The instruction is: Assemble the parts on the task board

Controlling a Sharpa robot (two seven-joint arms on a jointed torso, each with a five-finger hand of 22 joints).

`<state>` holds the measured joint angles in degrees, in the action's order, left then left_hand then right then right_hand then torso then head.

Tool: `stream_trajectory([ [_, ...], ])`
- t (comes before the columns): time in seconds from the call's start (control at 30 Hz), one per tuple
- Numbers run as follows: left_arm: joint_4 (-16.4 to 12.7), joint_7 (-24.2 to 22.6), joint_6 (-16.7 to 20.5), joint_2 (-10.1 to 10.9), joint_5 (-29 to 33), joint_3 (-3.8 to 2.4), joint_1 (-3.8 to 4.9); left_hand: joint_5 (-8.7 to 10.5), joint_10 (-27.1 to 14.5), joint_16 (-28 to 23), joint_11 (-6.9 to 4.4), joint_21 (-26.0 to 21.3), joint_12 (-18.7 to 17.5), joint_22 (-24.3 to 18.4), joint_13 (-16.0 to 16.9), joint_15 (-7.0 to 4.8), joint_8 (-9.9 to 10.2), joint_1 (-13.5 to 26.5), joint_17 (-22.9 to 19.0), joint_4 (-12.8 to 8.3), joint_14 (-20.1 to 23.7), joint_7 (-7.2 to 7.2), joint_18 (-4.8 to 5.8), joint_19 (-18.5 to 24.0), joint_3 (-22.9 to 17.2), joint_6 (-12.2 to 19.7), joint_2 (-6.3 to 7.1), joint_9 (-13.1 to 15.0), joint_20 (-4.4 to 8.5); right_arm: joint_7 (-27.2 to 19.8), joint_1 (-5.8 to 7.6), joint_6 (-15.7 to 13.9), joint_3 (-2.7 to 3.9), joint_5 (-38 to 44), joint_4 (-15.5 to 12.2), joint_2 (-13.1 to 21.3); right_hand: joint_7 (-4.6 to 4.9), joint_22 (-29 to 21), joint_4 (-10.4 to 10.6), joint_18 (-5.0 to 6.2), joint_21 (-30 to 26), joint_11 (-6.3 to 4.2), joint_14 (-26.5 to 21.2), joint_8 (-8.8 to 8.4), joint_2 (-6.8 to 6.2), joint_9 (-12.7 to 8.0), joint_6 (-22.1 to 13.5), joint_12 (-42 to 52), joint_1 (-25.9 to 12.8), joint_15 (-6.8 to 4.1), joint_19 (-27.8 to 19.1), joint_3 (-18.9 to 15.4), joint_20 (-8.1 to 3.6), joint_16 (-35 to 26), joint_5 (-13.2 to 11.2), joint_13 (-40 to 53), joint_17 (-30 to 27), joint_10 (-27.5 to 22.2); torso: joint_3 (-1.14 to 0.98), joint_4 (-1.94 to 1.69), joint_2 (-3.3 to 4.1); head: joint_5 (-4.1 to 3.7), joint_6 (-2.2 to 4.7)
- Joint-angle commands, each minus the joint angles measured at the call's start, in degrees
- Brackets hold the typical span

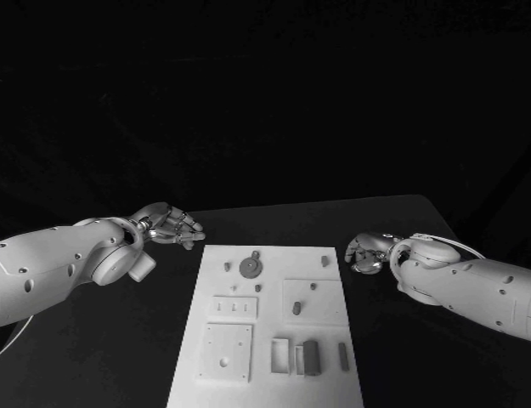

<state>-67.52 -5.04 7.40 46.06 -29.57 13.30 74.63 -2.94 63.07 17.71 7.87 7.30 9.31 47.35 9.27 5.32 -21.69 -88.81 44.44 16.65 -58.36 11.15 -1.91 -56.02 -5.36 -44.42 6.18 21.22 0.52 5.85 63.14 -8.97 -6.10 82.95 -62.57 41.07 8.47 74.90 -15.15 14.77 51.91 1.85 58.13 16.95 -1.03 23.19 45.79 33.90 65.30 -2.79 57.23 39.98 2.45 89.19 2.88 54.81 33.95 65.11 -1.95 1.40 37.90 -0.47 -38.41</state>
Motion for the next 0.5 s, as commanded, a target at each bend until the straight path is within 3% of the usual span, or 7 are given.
stream_trajectory([
  [0.03, 0.0, -0.1, -0.6, -0.1, -0.3, -0.03, 0.02, 0.0, 0.2, 0.2, 0.05, 0.2, 0.2, 0.1, 0.1, -0.2, 0.2, 0.2, 0.1, 0.0, -0.4, 0.2, -1.09, -0.3, 0.1, 0.0, -0.14, -0.1, 0.0, 0.8, -0.4, 2.9, -0.08, 2.5, 1.0, -0.7, -0.39, 1.2, 0.7, 0.23, 0.4, -0.12, -0.9, -0.28, 0.49, -0.1, 0.0, 0.5, -0.6, -1.37, -0.1, 2.3, 0.09, 0.3, 0.1, 0.5, 0.1, -0.6, 0.02, -0.04, 0.03, 0.07, -0.13],
  [0.5, 0.1, -0.3, -0.6, -0.2, -0.3, -0.03, 0.02, 0.0, 0.0, 0.1, 0.13, 0.1, 0.1, 0.2, 0.1, -0.2, 0.3, 0.1, 0.3, 0.0, -0.4, 0.26, -1.04, -0.3, 0.1, 0.1, -0.09, -0.1, 0.02, -0.5, -1.16, 1.9, -0.16, 2.4, 1.8, -1.9, -0.36, 1.2, 0.4, 0.23, 0.8, -0.05, -1.2, -0.1, 0.86, 0.0, 0.1, 1.0, -1.8, -1.34, -0.4, 4.1, 0.1, 0.4, 0.0, 1.2, 0.3, -1.3, 0.06, 0.07, 0.01, 0.36, -0.53],
])
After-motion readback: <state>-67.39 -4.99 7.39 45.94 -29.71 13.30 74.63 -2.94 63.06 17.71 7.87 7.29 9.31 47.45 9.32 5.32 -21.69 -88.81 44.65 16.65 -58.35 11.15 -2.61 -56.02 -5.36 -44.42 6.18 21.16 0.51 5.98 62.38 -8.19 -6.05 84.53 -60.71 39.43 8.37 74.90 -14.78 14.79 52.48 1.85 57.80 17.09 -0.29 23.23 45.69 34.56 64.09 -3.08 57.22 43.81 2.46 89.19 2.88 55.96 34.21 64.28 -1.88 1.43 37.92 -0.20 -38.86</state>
